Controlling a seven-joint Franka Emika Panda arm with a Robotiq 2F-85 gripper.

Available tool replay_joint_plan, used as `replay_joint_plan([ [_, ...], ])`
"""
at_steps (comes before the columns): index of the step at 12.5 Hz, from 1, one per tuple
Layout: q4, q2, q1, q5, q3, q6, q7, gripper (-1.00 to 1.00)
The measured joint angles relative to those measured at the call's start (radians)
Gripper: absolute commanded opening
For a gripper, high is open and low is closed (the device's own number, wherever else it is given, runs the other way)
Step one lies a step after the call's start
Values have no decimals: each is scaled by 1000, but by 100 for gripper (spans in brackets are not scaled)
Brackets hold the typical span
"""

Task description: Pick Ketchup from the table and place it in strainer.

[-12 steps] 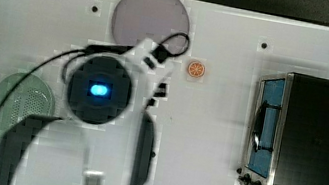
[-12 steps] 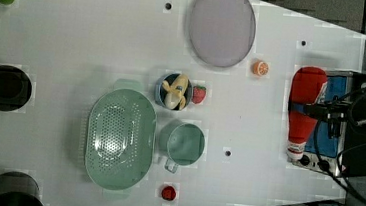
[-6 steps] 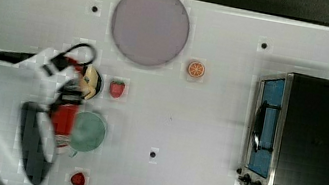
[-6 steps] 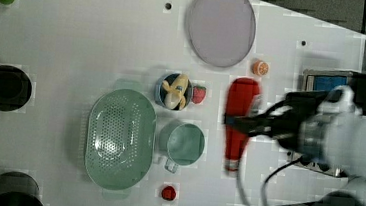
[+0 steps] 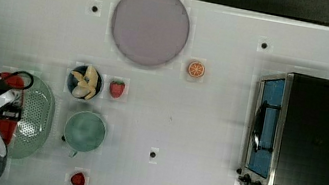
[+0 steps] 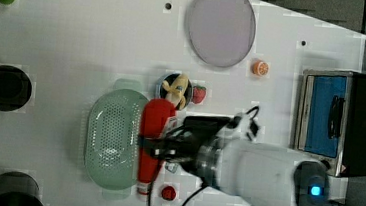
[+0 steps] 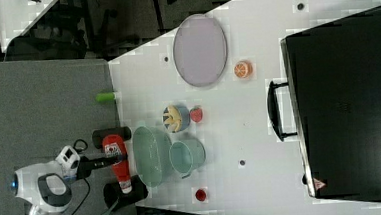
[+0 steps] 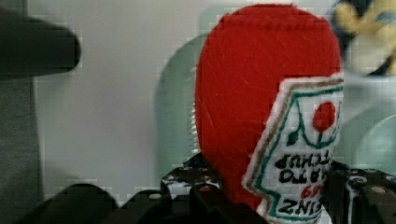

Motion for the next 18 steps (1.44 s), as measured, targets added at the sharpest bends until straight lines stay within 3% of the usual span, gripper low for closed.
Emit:
replay_joint_plan([
  [4,-10,157,15,-86,23,143,121,16],
  [5,-10,197,15,-91,22,164,145,24],
  [8,-12,265,13,-102,-2,179,170,89],
  [10,-12,271,9,-103,-28,198,179,100],
  [14,-12,192,-38,-104,-24,137,194,100],
  [18,31,-36,-103,-105,-22,-150,198,100],
])
